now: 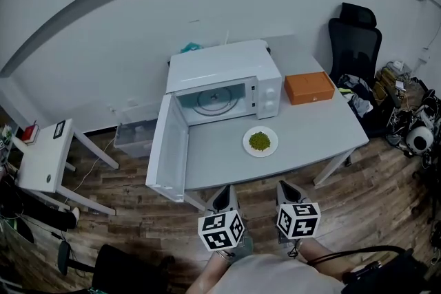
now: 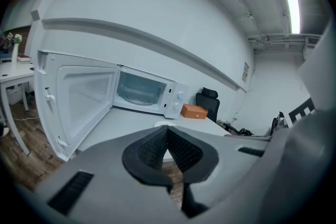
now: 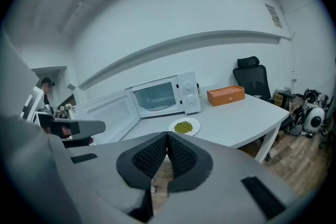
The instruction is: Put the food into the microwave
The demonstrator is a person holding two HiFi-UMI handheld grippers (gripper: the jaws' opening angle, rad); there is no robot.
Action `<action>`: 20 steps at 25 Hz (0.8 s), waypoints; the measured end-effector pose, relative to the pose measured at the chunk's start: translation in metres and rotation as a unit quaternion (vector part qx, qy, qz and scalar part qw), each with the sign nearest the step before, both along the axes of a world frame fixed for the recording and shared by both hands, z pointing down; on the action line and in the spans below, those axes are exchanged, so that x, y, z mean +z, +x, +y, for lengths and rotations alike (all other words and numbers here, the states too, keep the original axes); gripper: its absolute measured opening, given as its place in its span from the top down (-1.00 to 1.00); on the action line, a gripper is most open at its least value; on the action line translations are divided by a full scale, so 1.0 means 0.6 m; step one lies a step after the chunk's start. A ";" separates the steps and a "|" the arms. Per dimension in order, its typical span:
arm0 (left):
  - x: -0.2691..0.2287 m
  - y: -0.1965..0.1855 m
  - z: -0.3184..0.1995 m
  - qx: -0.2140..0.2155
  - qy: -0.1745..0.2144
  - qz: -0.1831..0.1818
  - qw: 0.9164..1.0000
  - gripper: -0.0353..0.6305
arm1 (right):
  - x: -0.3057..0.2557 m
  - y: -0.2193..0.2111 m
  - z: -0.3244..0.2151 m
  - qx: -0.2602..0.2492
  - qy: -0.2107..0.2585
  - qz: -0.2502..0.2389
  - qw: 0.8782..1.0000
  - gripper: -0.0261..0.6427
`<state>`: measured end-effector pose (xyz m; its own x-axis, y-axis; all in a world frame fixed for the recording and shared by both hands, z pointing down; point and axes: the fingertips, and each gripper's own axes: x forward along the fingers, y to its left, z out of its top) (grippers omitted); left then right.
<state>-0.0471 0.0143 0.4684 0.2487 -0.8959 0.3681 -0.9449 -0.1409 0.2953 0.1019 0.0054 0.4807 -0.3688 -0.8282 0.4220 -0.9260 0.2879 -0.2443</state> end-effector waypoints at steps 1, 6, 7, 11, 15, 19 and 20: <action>0.000 -0.002 -0.006 0.002 -0.001 -0.001 1.000 0.88 | 0.000 -0.001 -0.006 0.002 -0.001 0.000 1.000 0.87; -0.002 -0.007 -0.040 0.009 -0.002 -0.001 1.000 0.88 | 0.001 -0.004 -0.034 0.005 -0.004 0.005 1.000 0.87; -0.002 -0.008 -0.047 0.011 -0.001 -0.002 1.000 0.89 | 0.002 -0.005 -0.040 0.007 -0.005 0.004 1.000 0.87; -0.006 -0.015 -0.075 0.019 0.000 -0.006 1.000 0.89 | -0.002 -0.017 -0.069 0.011 -0.005 0.002 1.000 0.87; -0.007 -0.019 -0.101 0.027 -0.001 -0.009 1.000 0.88 | -0.005 -0.025 -0.098 0.015 -0.006 0.000 1.000 0.87; -0.008 -0.030 -0.127 0.032 -0.003 -0.011 0.999 0.88 | -0.003 -0.038 -0.125 0.021 -0.010 -0.003 1.000 0.87; -0.009 -0.034 -0.133 0.034 -0.004 -0.011 0.999 0.88 | -0.003 -0.042 -0.132 0.023 -0.011 -0.004 1.000 0.87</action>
<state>-0.0673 -0.0657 0.4633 0.2997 -0.8746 0.3811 -0.9399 -0.2023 0.2750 0.0767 -0.0740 0.4788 -0.3344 -0.8345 0.4379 -0.9360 0.2400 -0.2574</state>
